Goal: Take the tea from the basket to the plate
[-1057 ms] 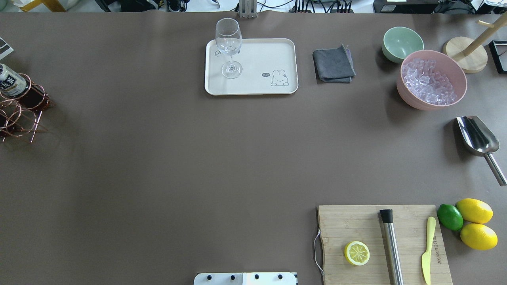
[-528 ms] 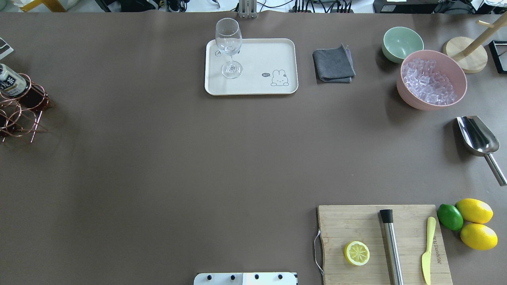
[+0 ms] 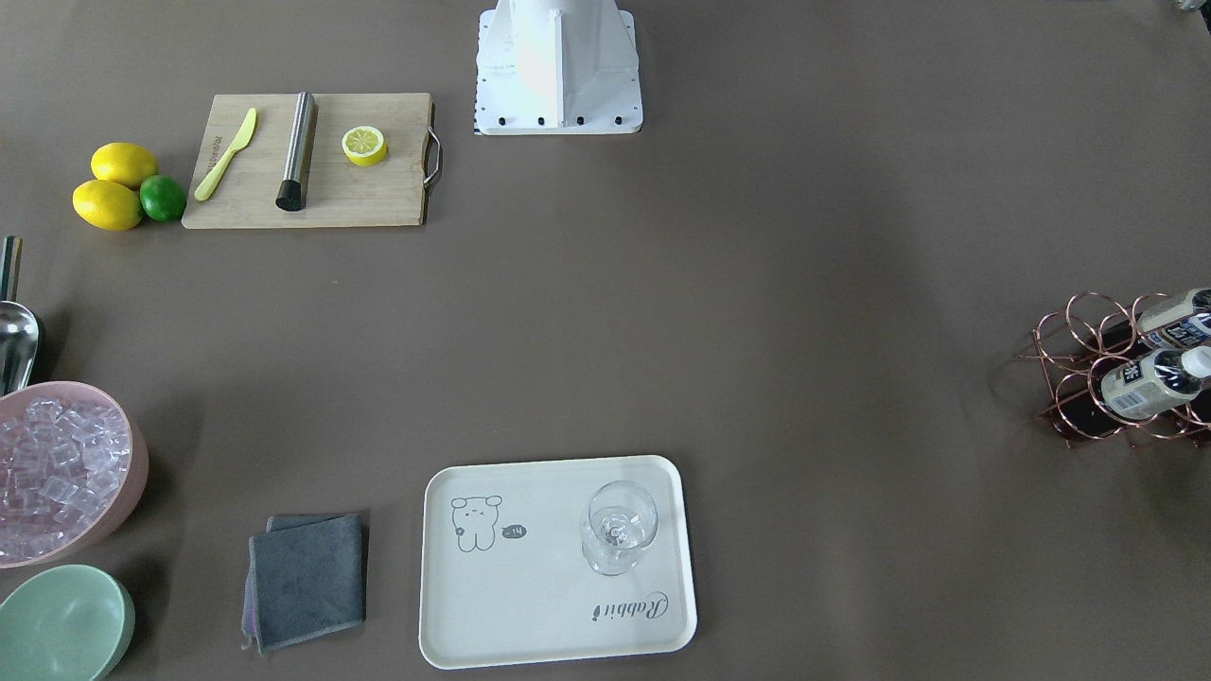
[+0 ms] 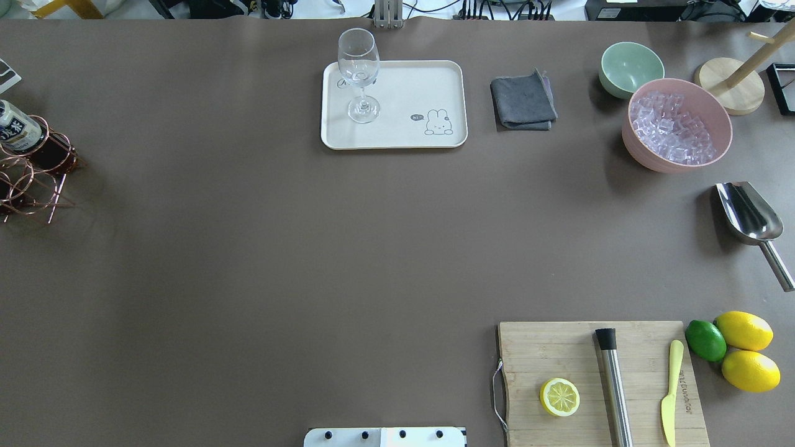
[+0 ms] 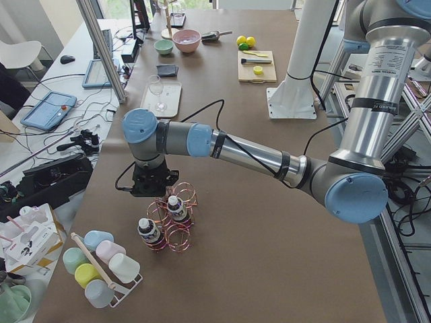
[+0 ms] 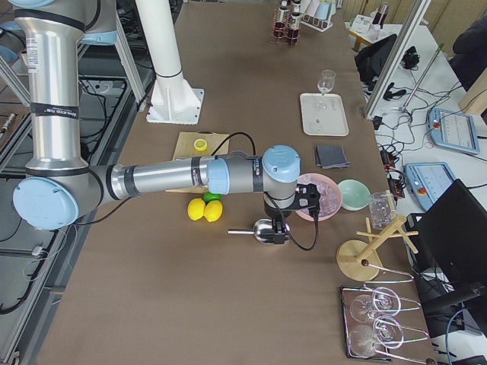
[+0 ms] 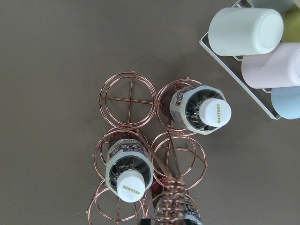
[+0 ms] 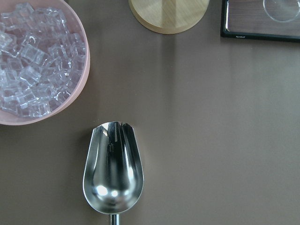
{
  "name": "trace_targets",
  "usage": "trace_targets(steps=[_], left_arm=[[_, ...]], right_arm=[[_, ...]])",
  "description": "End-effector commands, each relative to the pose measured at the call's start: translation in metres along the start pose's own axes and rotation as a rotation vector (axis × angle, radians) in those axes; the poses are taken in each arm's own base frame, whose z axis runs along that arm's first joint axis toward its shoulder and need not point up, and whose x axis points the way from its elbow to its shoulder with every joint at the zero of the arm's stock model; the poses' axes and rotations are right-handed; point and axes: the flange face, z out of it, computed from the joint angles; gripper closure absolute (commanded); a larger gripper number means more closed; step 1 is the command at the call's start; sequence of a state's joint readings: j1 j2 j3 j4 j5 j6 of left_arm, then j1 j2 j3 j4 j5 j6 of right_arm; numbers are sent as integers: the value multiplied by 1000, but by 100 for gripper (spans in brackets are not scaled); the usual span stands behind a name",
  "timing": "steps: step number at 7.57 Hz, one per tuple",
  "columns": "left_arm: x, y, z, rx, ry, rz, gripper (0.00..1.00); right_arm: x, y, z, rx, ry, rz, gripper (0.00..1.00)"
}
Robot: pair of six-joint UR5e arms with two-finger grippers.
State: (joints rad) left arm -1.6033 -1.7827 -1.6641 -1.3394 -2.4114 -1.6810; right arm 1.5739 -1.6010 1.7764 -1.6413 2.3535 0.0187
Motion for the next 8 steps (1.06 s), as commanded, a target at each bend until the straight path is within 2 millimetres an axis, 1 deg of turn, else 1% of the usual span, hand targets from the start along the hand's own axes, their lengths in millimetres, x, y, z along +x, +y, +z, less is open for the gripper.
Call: trace_targets(steps=[1, 2, 3, 4, 5, 6, 7, 8], left_arm=[[0, 2, -1, 0, 2, 2, 100], [0, 1, -1, 2, 0, 1, 100], [0, 2, -5, 0, 7, 3, 100], [0, -3, -10, -12, 12, -11, 100], [-1, -2, -10, -35, 8, -17, 100], [-2, -5, -17, -37, 20, -18, 100], [0, 2, -24, -36, 25, -16, 100], [-6, 17, -37, -34, 27, -10, 100]], right_arm=[[1, 1, 1, 0, 0, -1, 0], [1, 1, 1, 0, 0, -1, 0], [1, 1, 1, 0, 0, 0, 0], [1, 1, 1, 0, 0, 0, 0], [1, 1, 1, 0, 0, -1, 0], [0, 1, 0, 1, 0, -1, 0], [1, 1, 1, 0, 3, 0, 0], [1, 1, 1, 0, 0, 0, 0]])
